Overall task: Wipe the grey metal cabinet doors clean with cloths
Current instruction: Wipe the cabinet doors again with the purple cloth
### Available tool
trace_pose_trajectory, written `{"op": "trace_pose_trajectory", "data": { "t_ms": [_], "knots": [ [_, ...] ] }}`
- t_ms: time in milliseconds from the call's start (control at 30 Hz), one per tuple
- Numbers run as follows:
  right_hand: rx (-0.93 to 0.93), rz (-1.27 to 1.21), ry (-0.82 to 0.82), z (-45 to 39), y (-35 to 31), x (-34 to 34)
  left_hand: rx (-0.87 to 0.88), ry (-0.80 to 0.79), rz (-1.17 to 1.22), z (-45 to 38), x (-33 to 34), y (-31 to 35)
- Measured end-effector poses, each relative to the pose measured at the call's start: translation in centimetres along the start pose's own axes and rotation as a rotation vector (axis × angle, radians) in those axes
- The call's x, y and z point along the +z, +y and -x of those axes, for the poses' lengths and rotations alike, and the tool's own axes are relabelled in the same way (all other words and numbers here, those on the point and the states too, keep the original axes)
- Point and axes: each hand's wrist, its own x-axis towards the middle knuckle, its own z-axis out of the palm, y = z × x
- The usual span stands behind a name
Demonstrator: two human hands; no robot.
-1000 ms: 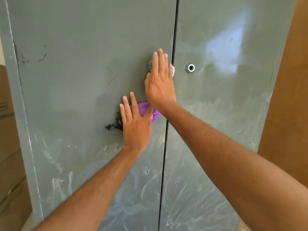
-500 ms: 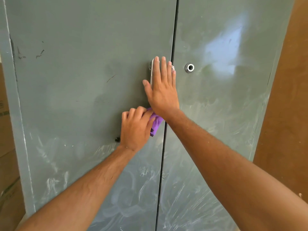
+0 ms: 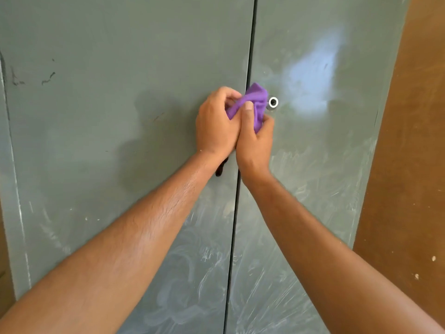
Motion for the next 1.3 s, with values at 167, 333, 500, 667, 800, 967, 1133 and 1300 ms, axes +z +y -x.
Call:
{"op": "trace_pose_trajectory", "data": {
  "t_ms": [167, 333, 500, 667, 800, 967, 1133, 1300],
  "knots": [
    [0.205, -0.228, 0.036, -0.5, -0.6, -0.9, 0.226, -0.342, -0.147, -0.3, -1.2, 0.2],
    [0.139, 0.088, 0.248, -0.8, 2.0, -5.9, 0.467, -0.248, -0.527, -1.3, -0.8, -0.4],
    [-0.251, 0.557, 0.198, -2.2, 5.1, -8.8, 0.429, -0.315, -0.824, -2.1, 1.2, -2.0],
    [-0.674, 1.014, -0.164, 0.4, 10.1, -8.1, 0.469, -0.254, -0.876, -2.1, 1.7, -2.9],
    [-0.788, 1.091, -0.206, -1.1, 12.6, -13.8, 0.495, -0.262, -0.900, -2.1, 1.7, -3.1],
    [-0.606, 0.957, 0.044, -3.5, 9.2, -8.5, 0.563, -0.149, -0.805, -2.1, 2.1, -3.3],
    [-1.027, 1.078, -0.267, 1.1, 12.8, -11.2, 0.576, -0.120, -0.731, -2.1, 2.0, -3.4],
    [-0.815, 1.062, 0.011, -2.2, 9.4, -6.0, 0.593, -0.108, -0.730, -2.0, 2.0, -3.4]
  ]
}}
